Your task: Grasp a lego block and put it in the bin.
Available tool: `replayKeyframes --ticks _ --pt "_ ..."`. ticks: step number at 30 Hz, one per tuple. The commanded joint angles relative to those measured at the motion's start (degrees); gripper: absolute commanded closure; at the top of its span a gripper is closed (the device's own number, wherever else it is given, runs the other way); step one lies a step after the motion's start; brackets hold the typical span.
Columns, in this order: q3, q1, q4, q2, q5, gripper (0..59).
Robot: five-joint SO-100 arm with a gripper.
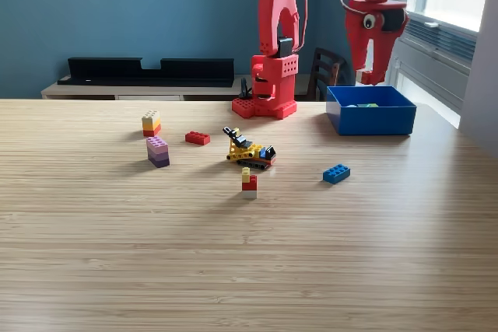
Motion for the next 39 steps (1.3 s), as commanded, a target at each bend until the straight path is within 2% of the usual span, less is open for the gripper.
replayKeyframes --ticks 1,10,11,16,18,22,23,27,29,34,39 --pt "-0.7 -11.7 0.9 4.7 -1.8 58.6" --pt "-0.7 -23.6 0.9 4.7 -5.4 58.3" --pt "-1.1 -23.6 0.8 4.7 -5.4 55.6" --pt "-1.4 -23.6 0.8 4.7 -5.1 32.6" --pt "-1.3 -23.6 0.9 4.7 -5.1 29.4" --pt "-0.9 -23.6 0.9 4.7 -6.1 34.2" --pt "-0.9 -23.5 0.9 4.7 -6.1 37.0" --pt "-1.2 -21.3 0.9 4.8 -5.7 54.5" --pt "-1.5 -17.1 0.9 5.1 -5.3 58.5" --pt "-2.1 1.6 0.8 5.3 -3.1 58.5" --pt "-1.1 23.2 0.8 5.4 -4.9 58.5"
